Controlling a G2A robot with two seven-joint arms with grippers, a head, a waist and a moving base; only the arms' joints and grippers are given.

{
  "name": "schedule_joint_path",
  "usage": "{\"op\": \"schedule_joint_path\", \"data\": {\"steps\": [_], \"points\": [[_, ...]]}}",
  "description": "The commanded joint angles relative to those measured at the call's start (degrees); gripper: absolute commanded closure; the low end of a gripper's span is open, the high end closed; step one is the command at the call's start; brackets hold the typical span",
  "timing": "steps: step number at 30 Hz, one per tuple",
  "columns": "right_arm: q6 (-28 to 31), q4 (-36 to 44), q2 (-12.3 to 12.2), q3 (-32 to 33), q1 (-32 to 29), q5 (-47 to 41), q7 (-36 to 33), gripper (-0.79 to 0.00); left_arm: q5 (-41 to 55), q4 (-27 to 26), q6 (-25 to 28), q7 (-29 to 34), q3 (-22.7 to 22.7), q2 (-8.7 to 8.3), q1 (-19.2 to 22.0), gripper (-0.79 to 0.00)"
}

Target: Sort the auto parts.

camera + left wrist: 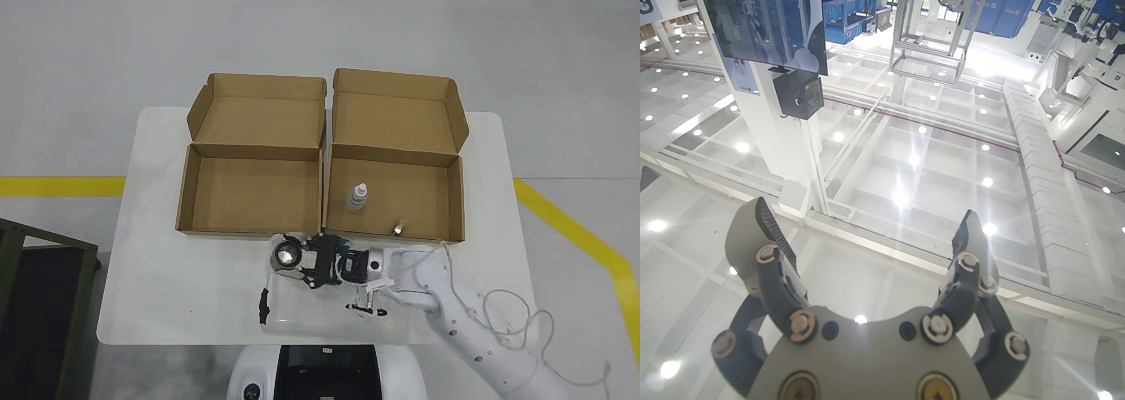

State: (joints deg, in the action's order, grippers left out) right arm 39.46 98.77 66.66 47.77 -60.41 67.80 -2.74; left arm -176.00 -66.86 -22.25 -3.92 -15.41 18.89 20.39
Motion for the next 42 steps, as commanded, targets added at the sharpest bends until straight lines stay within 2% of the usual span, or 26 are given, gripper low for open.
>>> {"op": "schedule_joint_path", "data": {"steps": [1, 6, 16, 21, 42], "points": [[-0.1, 0.5, 0.2, -0.1, 1.0, 0.0, -0.3, 0.000, 0.0, 0.0, 0.0, 0.0, 0.0, 0.00, 0.0, -0.785], [-3.2, -1.0, 1.1, 0.0, 3.6, -1.9, 0.2, 0.000, 0.0, 0.0, 0.0, 0.0, 0.0, 0.00, 0.0, -0.785], [-9.1, -10.9, 4.3, -4.2, 9.3, -5.2, 2.4, 0.000, 0.0, 0.0, 0.0, 0.0, 0.0, 0.00, 0.0, -0.785], [-12.7, -14.7, 6.1, -6.5, 12.6, -5.9, 0.2, 0.000, 0.0, 0.0, 0.0, 0.0, 0.0, 0.00, 0.0, -0.785], [-14.2, -34.0, 16.0, -17.2, 26.2, -7.7, -0.1, 0.000, 0.0, 0.0, 0.0, 0.0, 0.0, 0.00, 0.0, -0.785]]}}
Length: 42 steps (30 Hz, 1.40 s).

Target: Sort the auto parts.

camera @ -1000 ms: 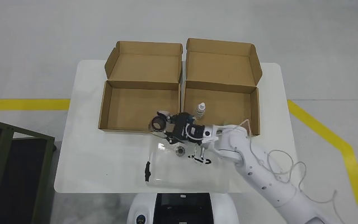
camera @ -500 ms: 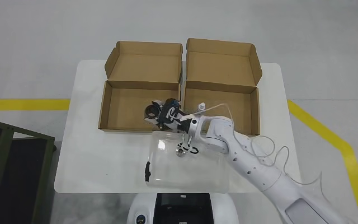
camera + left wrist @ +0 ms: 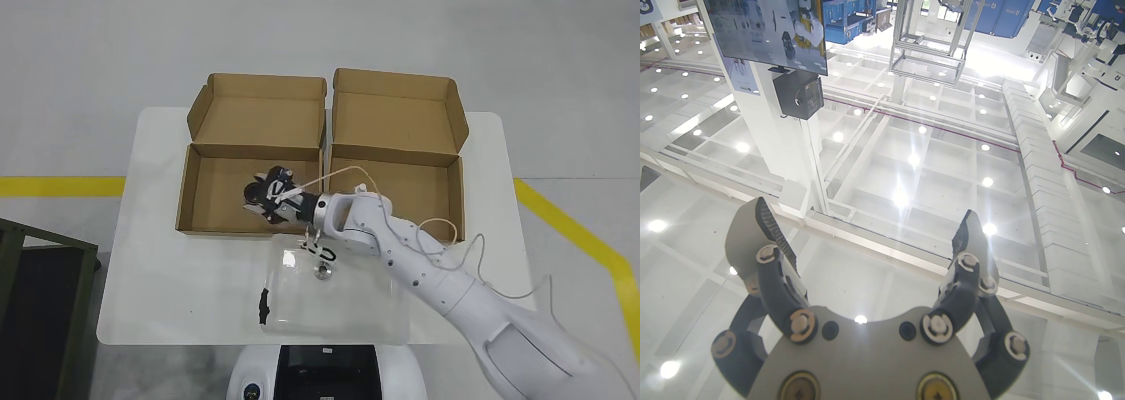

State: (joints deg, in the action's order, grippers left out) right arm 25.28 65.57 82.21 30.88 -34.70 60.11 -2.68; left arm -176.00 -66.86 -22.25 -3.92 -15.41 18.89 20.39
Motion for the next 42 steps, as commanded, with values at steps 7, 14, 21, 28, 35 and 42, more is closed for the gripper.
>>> {"op": "schedule_joint_path", "data": {"steps": [7, 14, 21, 28, 35, 42], "points": [[0.6, -6.4, 3.5, -2.4, 3.4, -0.1, -1.3, 0.000, 0.0, 0.0, 0.0, 0.0, 0.0, 0.00, 0.0, -0.785], [1.6, -11.7, 6.3, -3.9, 5.0, -0.3, -1.0, 0.000, 0.0, 0.0, 0.0, 0.0, 0.0, 0.00, 0.0, -0.785], [1.9, -16.3, 8.5, -4.3, 6.1, -0.1, -0.7, 0.000, 0.0, 0.0, 0.0, 0.0, 0.0, 0.00, 0.0, -0.785], [2.6, -20.0, 10.1, -4.2, 6.6, -0.1, -1.1, -0.249, 0.0, 0.0, 0.0, 0.0, 0.0, 0.00, 0.0, -0.785], [3.7, -20.9, 10.8, -3.1, 6.9, 0.3, -1.1, -0.785, 0.0, 0.0, 0.0, 0.0, 0.0, 0.00, 0.0, -0.785], [3.6, -17.1, 10.4, -0.9, 6.7, 1.9, 0.0, -0.785, 0.0, 0.0, 0.0, 0.0, 0.0, 0.00, 0.0, -0.785]]}}
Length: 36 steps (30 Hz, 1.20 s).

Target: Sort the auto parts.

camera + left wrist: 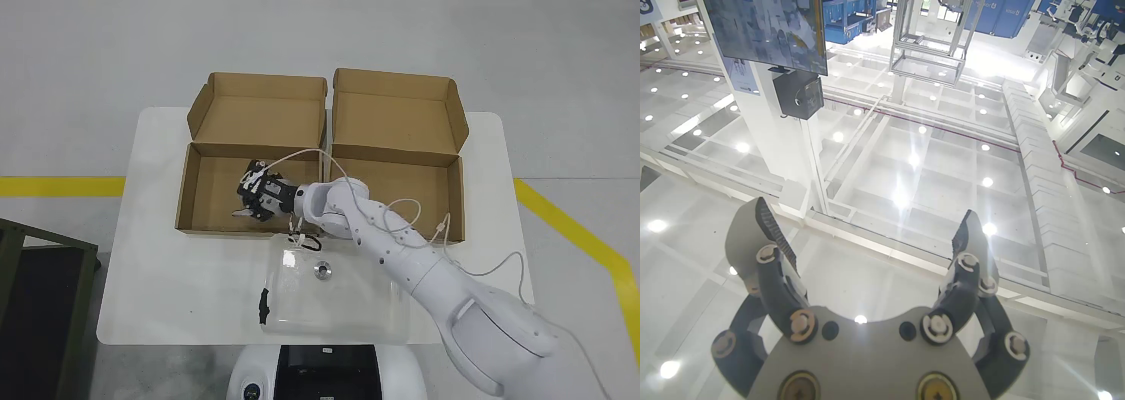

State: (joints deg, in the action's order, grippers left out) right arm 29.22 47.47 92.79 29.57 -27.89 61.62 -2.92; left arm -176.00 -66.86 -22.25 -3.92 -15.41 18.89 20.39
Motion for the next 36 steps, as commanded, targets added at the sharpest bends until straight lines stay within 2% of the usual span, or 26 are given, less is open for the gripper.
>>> {"op": "schedule_joint_path", "data": {"steps": [1, 8, 18, 29, 36], "points": [[-0.3, 2.1, -0.4, 0.9, -0.3, 0.6, 0.2, -0.785, 0.0, 0.0, 0.0, 0.0, 0.0, 0.00, 0.0, -0.785], [1.8, 12.6, -3.0, 5.8, -4.3, 1.4, -4.6, -0.785, 0.0, 0.0, 0.0, 0.0, 0.0, 0.00, 0.0, -0.785], [6.1, 33.9, -9.1, 16.3, -17.7, 6.6, -13.3, -0.785, 0.0, 0.0, 0.0, 0.0, 0.0, 0.00, 0.0, -0.785], [15.9, 47.1, -14.3, 27.0, -34.0, 13.9, -9.5, -0.785, 0.0, 0.0, 0.0, 0.0, 0.0, 0.00, 0.0, -0.785], [21.3, 50.9, -16.2, 30.8, -38.9, 17.3, -6.8, -0.785, 0.0, 0.0, 0.0, 0.0, 0.0, 0.00, 0.0, -0.785]]}}
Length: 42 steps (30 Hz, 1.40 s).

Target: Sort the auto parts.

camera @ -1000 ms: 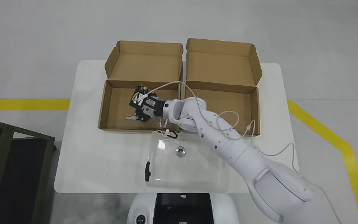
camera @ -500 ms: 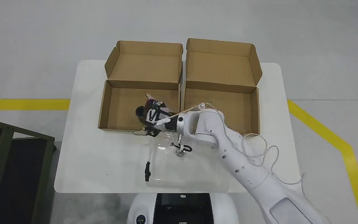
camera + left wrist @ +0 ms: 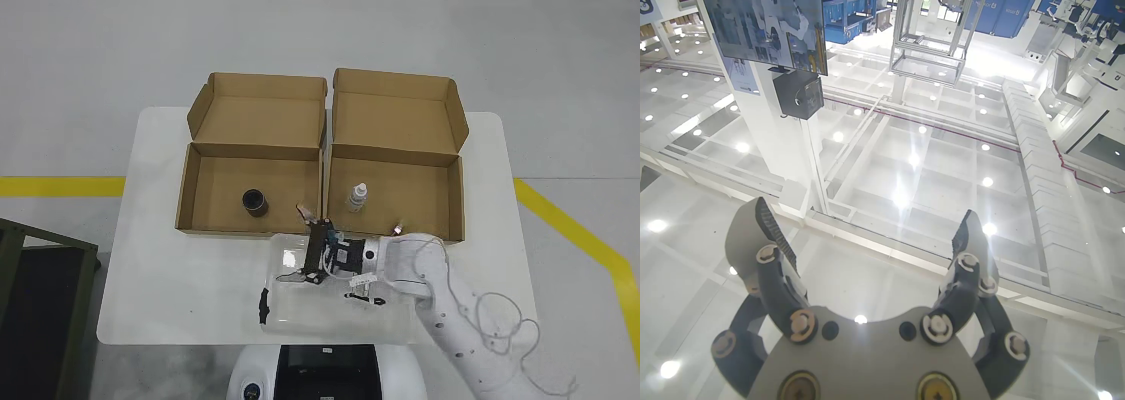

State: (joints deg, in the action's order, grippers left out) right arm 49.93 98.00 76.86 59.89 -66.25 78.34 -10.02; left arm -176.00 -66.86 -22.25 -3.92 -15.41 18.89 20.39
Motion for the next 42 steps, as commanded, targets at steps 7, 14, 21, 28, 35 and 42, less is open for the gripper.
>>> {"op": "schedule_joint_path", "data": {"steps": [7, 14, 21, 28, 35, 42], "points": [[4.3, 3.5, -1.8, 3.0, -4.3, 5.5, 1.9, -0.785, 0.0, 0.0, 0.0, 0.0, 0.0, 0.00, 0.0, -0.785], [5.2, 4.9, -2.9, 3.7, -6.9, 8.0, 2.6, -0.785, 0.0, 0.0, 0.0, 0.0, 0.0, 0.00, 0.0, -0.785], [4.2, 5.3, -3.7, 3.6, -9.1, 10.5, 2.9, -0.785, 0.0, 0.0, 0.0, 0.0, 0.0, 0.00, 0.0, -0.785], [2.0, 4.2, -4.2, 4.0, -9.7, 11.7, 2.2, -0.591, 0.0, 0.0, 0.0, 0.0, 0.0, 0.00, 0.0, -0.785], [1.4, 3.8, -4.7, 4.5, -9.9, 10.9, 1.2, -0.468, 0.0, 0.0, 0.0, 0.0, 0.0, 0.00, 0.0, -0.785], [0.6, 2.5, -5.1, 4.3, -9.5, 10.5, 1.0, -0.502, 0.0, 0.0, 0.0, 0.0, 0.0, 0.00, 0.0, -0.785]]}}
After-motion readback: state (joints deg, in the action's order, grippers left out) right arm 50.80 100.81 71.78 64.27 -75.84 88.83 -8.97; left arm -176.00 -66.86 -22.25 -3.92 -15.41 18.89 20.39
